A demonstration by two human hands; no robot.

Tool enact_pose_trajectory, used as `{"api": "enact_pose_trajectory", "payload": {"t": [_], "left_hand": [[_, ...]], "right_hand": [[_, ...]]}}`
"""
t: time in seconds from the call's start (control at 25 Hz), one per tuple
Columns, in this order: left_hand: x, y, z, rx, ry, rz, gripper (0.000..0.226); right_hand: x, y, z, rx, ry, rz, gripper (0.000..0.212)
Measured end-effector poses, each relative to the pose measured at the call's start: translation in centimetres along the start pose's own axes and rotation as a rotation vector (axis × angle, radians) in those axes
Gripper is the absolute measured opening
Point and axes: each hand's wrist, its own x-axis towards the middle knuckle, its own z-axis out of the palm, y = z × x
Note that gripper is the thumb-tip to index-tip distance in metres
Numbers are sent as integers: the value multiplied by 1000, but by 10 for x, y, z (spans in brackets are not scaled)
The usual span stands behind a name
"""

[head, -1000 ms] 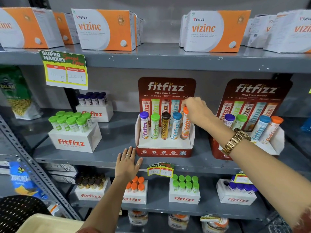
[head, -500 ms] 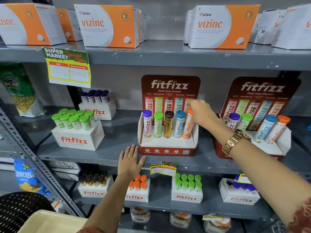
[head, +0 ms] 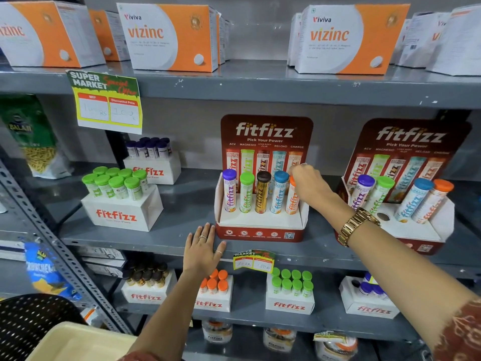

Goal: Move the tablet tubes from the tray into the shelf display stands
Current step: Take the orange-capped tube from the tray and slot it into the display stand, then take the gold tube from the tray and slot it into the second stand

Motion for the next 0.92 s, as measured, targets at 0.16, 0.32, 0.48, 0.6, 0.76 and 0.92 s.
{"api": "enact_pose_trajectory", "payload": {"t": [0.16,0.32,0.48,0.6,0.76,0.92], "left_hand": [[3,0,-2,9,-38,10,68],[-18,-12,-10,-26,56,-22,63],[-67,-42,-22,-74,196,-72,56],[-117,-82,-27,-64,184,-188,53],[-204,-143,-10,-33,103,-416,52],[-289,-195,16,-26,17,-666,51]], "right_hand": [[1,-1,-1,-1,17,12,38],[-4,-31,-1,31,167,-118,52],[-17,-92,19,110,211,-304,40],[-29,-149,55,173,143,-496,38],[-58,-229,115,211,-9,-688,29],[-90,-299,172,199,-157,-830,27]]}}
